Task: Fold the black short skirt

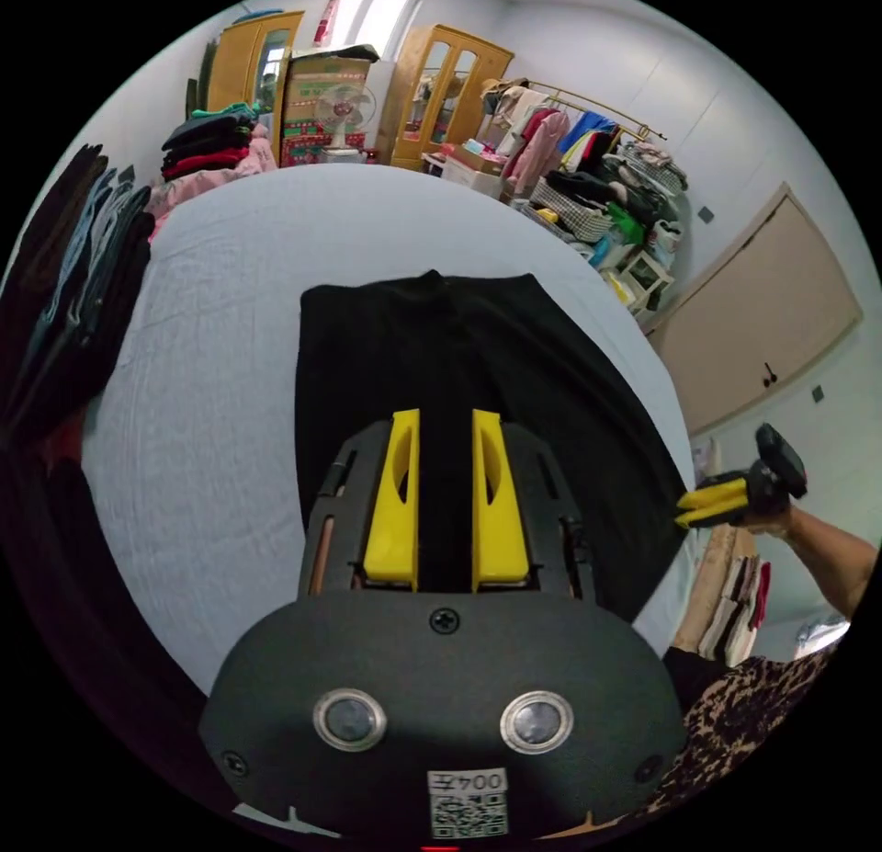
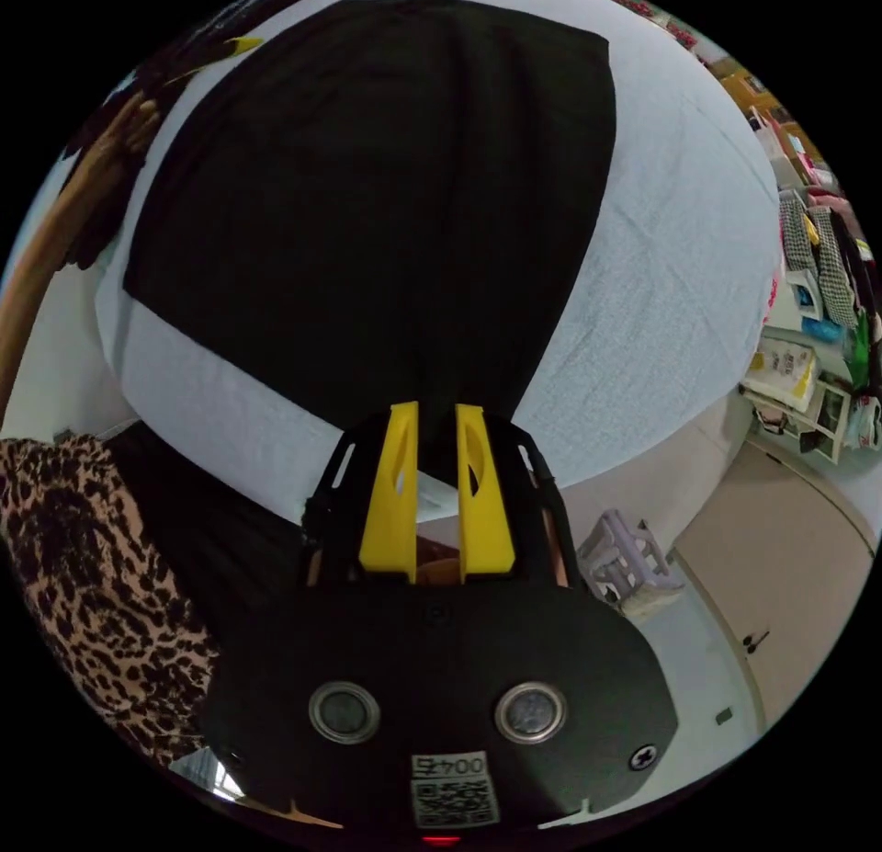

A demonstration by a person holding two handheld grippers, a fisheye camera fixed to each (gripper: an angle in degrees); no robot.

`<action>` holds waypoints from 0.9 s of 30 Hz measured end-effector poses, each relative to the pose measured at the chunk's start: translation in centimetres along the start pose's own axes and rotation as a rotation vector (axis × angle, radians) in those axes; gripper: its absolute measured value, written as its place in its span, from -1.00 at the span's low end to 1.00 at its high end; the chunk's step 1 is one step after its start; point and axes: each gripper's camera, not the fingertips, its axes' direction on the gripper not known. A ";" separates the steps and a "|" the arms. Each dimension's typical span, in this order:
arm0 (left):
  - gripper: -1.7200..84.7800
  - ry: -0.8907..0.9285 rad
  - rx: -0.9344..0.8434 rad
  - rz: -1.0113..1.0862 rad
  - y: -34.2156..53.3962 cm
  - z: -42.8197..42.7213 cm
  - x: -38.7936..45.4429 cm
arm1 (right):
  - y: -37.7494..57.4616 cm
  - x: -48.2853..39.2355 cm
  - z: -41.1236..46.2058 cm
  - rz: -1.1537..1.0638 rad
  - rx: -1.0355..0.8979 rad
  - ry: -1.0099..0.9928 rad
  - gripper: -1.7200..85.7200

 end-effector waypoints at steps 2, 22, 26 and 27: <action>-0.75 -0.082 0.009 -0.004 -2.6 0.9 -0.3 | 1.4 2.9 -0.3 -0.014 0.053 -0.105 -0.80; -0.87 -0.288 0.053 -0.226 -6.5 8.6 -4.1 | -13.3 25.5 -10.1 0.113 0.620 -0.369 -0.77; -0.89 -0.248 0.063 -0.251 -6.6 8.6 -5.3 | -15.2 25.9 -9.7 0.131 0.558 -0.296 -0.78; -0.89 -0.252 0.063 -0.249 -6.6 8.6 -5.3 | -15.3 25.9 -9.8 0.133 0.562 -0.289 -0.78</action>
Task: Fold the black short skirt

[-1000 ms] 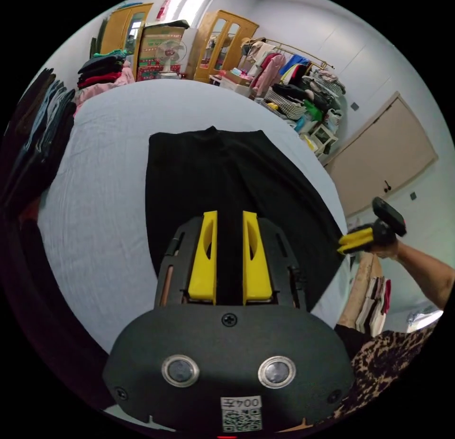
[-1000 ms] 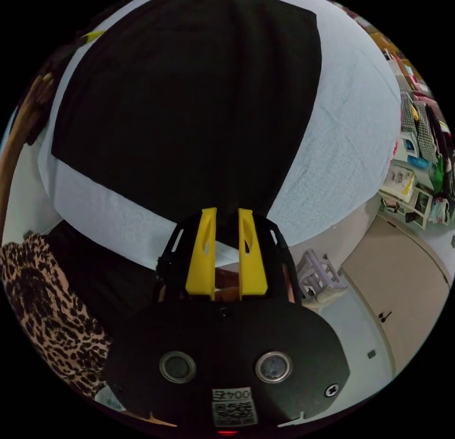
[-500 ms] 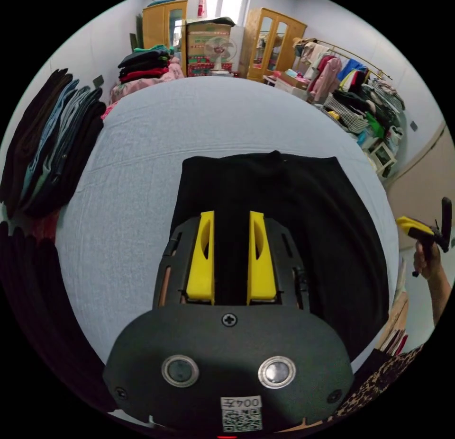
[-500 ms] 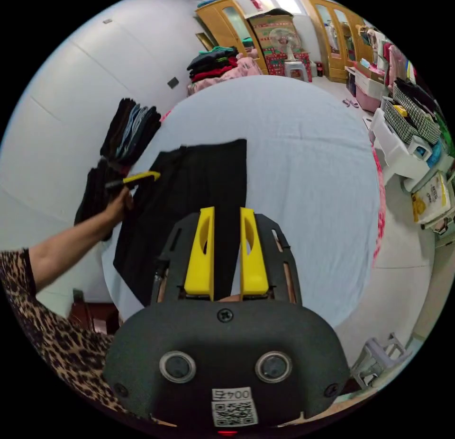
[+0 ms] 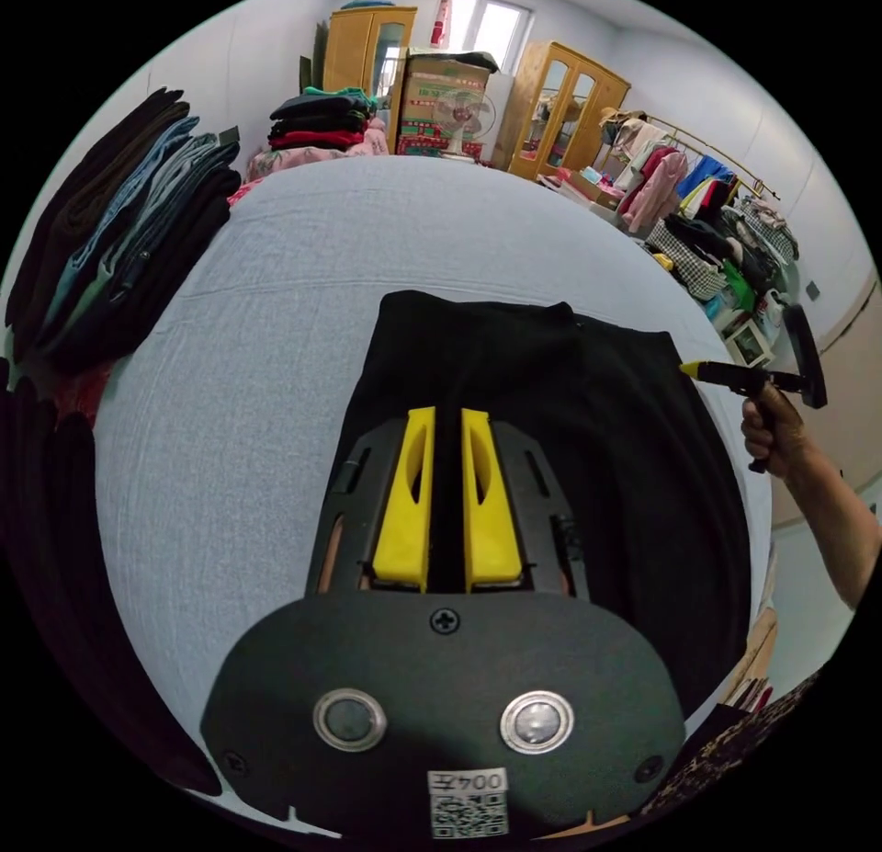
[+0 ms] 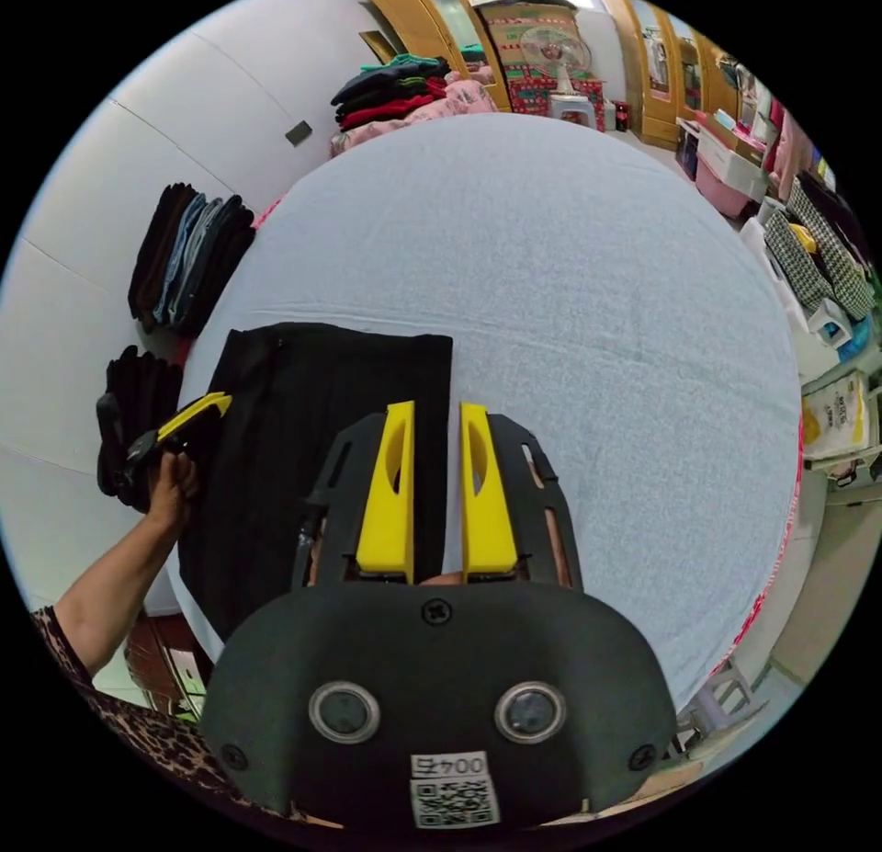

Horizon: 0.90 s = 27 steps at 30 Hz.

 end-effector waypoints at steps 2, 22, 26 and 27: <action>-0.90 -0.017 0.000 0.015 -0.2 0.1 0.2 | -0.3 -0.3 -0.2 -0.015 -0.004 0.043 -0.81; -0.92 0.025 0.001 -0.019 -1.6 0.9 -2.5 | 5.5 1.7 -4.5 -0.022 0.007 -0.089 -0.63; -0.92 0.018 0.001 -0.017 -1.7 0.9 -2.7 | 9.2 -0.8 -4.7 -0.027 0.006 -0.008 -0.68; -0.92 0.015 0.001 -0.016 -1.7 0.9 -2.7 | 9.4 -1.2 -4.6 -0.035 0.008 0.010 -0.69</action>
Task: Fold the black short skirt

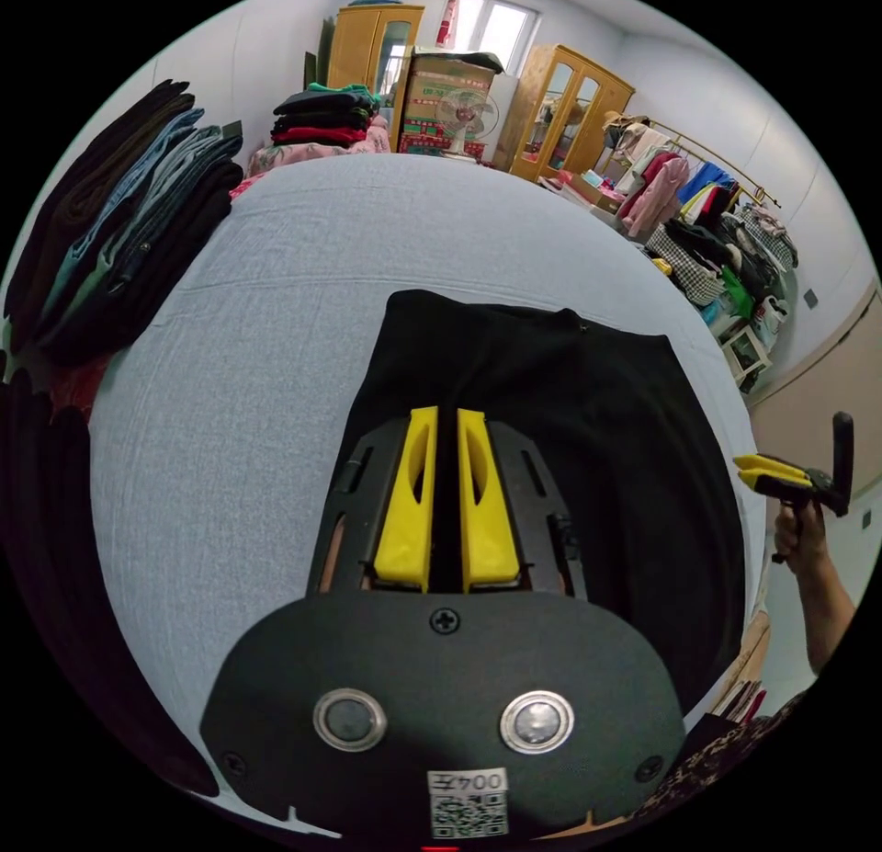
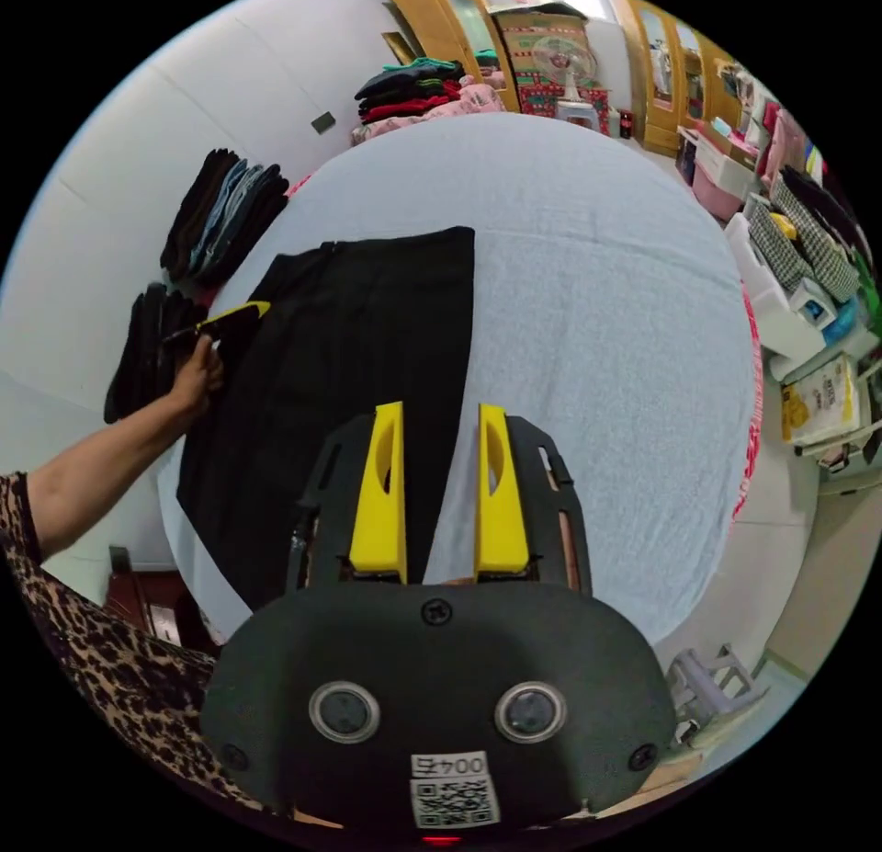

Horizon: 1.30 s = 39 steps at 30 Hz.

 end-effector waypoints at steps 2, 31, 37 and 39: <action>-0.92 -0.009 0.000 0.004 -0.1 0.0 0.0 | 0.0 -2.1 1.1 -0.070 -0.031 0.083 -0.70; -0.81 0.133 0.047 0.133 2.4 -6.3 0.4 | -1.2 -20.4 10.5 -0.499 -0.571 0.314 -0.69; -0.80 0.146 -0.039 0.300 8.1 -8.3 3.5 | -2.1 -21.5 11.5 -0.452 -0.552 0.282 -0.71; -0.80 0.143 -0.078 0.290 9.2 -7.7 3.5 | -2.2 -22.2 12.0 -0.481 -0.557 0.291 -0.71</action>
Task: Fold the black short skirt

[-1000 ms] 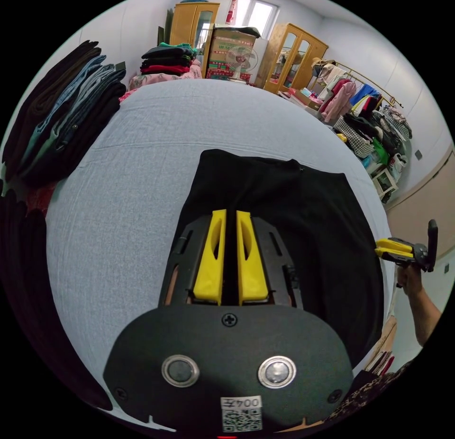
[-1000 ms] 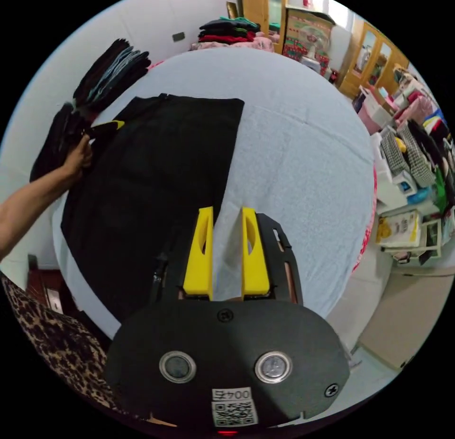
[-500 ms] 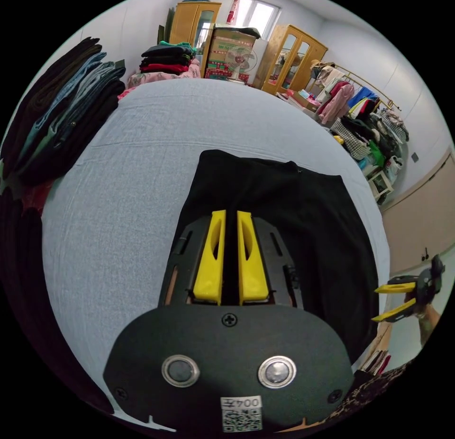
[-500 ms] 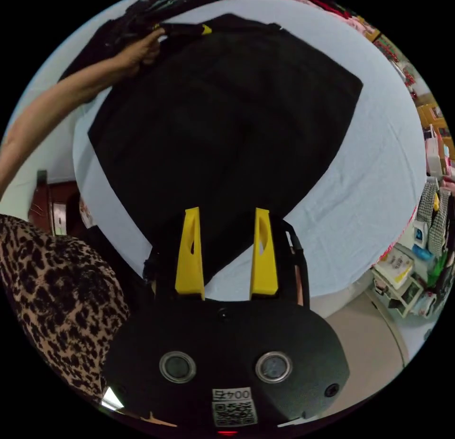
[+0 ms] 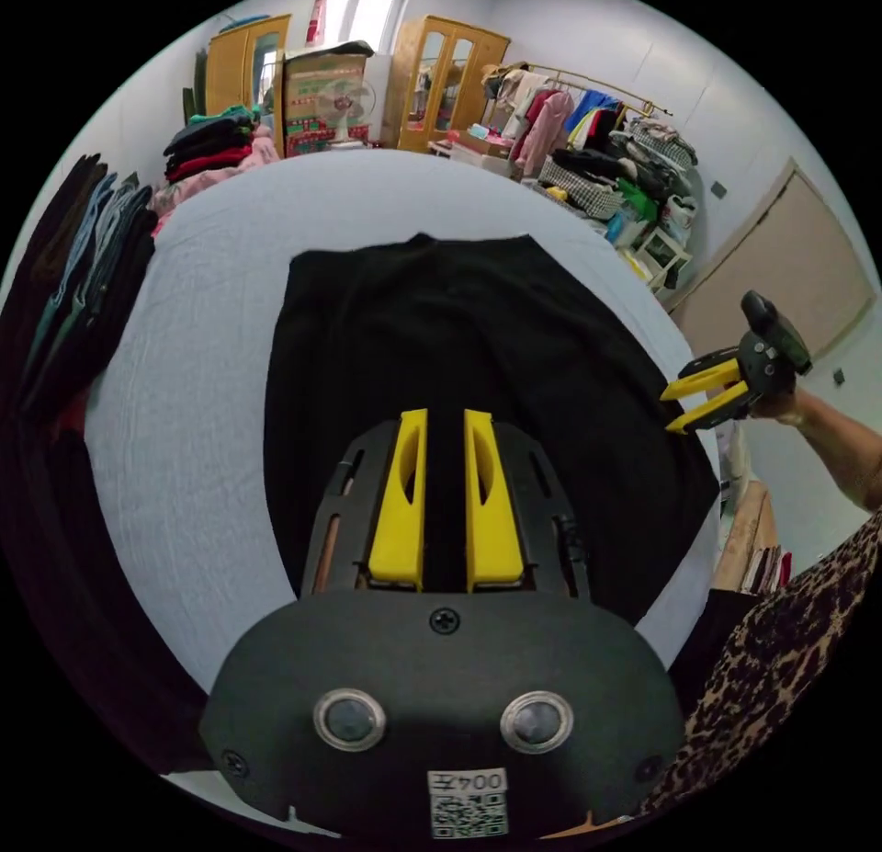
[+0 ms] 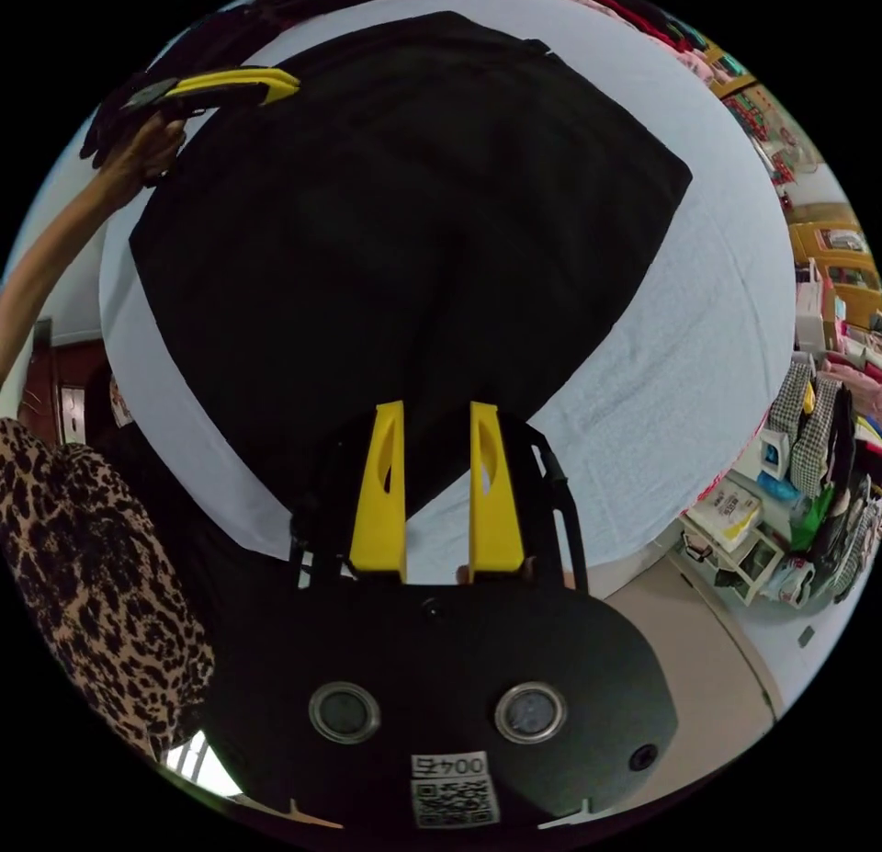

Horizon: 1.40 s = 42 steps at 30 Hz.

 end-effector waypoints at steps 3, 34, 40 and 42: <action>-0.82 -0.025 -0.057 -0.042 1.2 1.4 -0.5 | -1.3 -1.1 0.1 0.000 -0.025 0.033 -0.71; -0.83 0.052 -0.067 -0.080 11.1 -1.3 -0.4 | -6.3 -4.7 1.5 0.009 -0.050 0.021 -0.71; -0.77 0.061 -0.069 -0.086 12.5 -2.5 -0.1 | -6.5 -4.7 1.7 0.021 -0.048 0.007 -0.71; -0.76 0.094 -0.047 -0.069 12.7 -3.1 1.3 | -6.4 -4.8 1.8 0.026 -0.040 0.007 -0.71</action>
